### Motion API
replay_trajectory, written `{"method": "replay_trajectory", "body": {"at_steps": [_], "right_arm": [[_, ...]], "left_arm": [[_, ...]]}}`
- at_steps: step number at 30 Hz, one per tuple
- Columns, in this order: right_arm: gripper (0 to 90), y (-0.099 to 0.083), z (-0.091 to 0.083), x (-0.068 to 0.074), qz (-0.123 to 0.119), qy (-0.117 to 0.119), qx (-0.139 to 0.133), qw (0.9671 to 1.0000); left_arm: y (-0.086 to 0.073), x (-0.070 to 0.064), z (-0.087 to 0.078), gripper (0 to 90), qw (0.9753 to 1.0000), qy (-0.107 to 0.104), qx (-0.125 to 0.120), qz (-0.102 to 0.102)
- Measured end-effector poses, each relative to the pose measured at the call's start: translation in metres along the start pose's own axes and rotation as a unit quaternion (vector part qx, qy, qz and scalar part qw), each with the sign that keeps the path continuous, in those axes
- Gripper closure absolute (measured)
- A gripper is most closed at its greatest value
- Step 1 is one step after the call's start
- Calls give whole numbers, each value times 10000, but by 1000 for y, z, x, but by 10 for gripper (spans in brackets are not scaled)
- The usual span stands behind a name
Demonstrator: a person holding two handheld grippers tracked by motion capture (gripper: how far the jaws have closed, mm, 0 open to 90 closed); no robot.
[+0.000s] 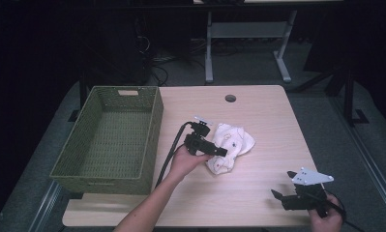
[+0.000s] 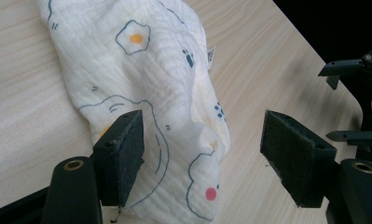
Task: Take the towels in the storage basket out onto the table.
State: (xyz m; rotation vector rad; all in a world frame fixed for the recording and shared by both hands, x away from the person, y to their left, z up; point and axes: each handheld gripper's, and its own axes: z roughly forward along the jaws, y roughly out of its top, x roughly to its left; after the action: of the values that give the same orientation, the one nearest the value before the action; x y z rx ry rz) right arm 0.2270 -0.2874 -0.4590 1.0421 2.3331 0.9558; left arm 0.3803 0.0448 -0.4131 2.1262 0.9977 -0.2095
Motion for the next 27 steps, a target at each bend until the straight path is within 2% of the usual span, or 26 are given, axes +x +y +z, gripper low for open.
{"method": "replay_trajectory", "body": {"at_steps": [4,9,12,24,27], "right_arm": [[140,0,0,0,5,-3,0,10000],[140,0,1,0,5,-3,14,10000],[140,0,1,1,4,-6,16,10000],[140,0,2,1,11,-25,37,10000],[140,0,2,1,3,-31,38,10000]], "left_arm": [[-6,0,-3,300,10000,-23,-37,17],[-13,0,-11,300,9997,-115,-203,50],[-18,-2,-16,301,9995,-209,-222,84],[-47,-7,-33,293,9990,-219,-185,335],[-55,-9,-37,291,9985,-365,-246,321]]}}
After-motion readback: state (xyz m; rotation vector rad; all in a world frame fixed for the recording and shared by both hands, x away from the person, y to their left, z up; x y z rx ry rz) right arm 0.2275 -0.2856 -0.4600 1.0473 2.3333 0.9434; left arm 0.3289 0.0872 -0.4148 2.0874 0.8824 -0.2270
